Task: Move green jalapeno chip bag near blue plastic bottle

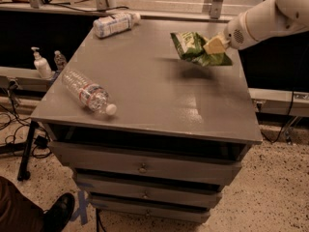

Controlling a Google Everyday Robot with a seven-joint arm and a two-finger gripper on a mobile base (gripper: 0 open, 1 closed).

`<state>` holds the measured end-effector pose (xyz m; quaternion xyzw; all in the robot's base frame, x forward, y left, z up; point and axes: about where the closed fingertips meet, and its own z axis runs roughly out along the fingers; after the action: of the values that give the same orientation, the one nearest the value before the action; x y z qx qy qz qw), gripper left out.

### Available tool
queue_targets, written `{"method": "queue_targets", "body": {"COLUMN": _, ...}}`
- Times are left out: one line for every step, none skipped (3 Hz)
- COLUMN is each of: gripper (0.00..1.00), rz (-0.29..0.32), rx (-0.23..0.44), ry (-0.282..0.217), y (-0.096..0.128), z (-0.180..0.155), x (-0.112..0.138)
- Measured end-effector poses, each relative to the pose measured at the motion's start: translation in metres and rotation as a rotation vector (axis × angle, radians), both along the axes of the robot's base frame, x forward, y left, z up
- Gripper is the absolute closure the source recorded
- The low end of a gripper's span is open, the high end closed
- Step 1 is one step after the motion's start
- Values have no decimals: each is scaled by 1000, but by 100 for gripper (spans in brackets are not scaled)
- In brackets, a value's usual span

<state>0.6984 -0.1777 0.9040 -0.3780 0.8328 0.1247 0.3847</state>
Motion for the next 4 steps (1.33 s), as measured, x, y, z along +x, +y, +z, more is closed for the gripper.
{"method": "queue_targets", "body": {"gripper": 100, "rz": -2, "rx": 5, "ry": -67, "y": 6, "z": 48, "x": 9}}
{"method": "queue_targets", "body": {"gripper": 100, "rz": -2, "rx": 5, "ry": -67, "y": 6, "z": 47, "x": 9}}
{"method": "queue_targets", "body": {"gripper": 100, "rz": 21, "rx": 11, "ry": -76, "y": 25, "z": 46, "x": 16}}
{"method": "queue_targets", "body": {"gripper": 100, "rz": 49, "rx": 17, "ry": -86, "y": 51, "z": 46, "x": 28}}
